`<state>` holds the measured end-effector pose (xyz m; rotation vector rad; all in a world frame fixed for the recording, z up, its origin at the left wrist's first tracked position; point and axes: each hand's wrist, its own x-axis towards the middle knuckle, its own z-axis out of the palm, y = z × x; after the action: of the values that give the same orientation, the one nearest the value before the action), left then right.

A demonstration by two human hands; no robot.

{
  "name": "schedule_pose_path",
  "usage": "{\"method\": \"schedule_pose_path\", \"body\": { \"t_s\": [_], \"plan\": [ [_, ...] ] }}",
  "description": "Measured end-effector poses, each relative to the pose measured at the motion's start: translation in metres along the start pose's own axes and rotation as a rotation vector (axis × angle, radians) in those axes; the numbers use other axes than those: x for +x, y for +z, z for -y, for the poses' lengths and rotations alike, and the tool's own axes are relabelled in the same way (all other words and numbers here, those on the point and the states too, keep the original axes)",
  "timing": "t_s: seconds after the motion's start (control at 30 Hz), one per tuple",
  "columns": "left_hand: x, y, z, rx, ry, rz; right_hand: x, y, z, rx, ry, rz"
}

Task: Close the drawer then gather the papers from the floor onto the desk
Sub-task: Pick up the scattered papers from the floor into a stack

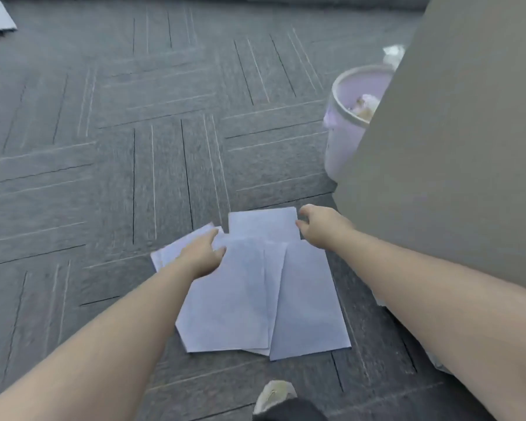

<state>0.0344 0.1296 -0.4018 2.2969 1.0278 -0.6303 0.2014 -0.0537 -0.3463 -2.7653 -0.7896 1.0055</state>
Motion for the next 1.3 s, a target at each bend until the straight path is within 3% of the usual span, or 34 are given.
{"method": "schedule_pose_path", "body": {
  "t_s": [0.13, 0.3, 0.5, 0.63, 0.77, 0.93, 1.17, 1.3],
  "plan": [
    [0.03, 0.056, 0.063, 0.029, -0.095, 0.091, 0.046, 0.087, -0.011, 0.095, 0.075, 0.096],
    [0.057, 0.104, 0.116, 0.007, -0.255, 0.098, 0.083, 0.147, -0.037, 0.155, 0.234, 0.159],
    [0.072, 0.134, 0.144, -0.204, -0.504, 0.047, 0.098, 0.181, -0.075, 0.268, 0.512, 0.099],
    [0.082, 0.145, 0.156, -0.366, -0.635, 0.024, 0.103, 0.194, -0.088, 0.346, 0.588, 0.12],
    [0.085, 0.147, 0.157, -0.372, -0.692, -0.031, 0.109, 0.202, -0.084, 0.344, 0.616, 0.121],
    [0.091, 0.143, 0.152, -0.557, -0.605, -0.106, 0.118, 0.202, -0.072, 0.341, 0.584, 0.12],
    [0.095, 0.151, 0.127, -0.524, -0.378, 0.039, 0.12, 0.203, -0.062, 0.444, 0.459, 0.164],
    [0.09, 0.155, 0.104, -0.662, -0.353, 0.11, 0.117, 0.205, -0.062, 0.536, 0.46, 0.189]
  ]
}}
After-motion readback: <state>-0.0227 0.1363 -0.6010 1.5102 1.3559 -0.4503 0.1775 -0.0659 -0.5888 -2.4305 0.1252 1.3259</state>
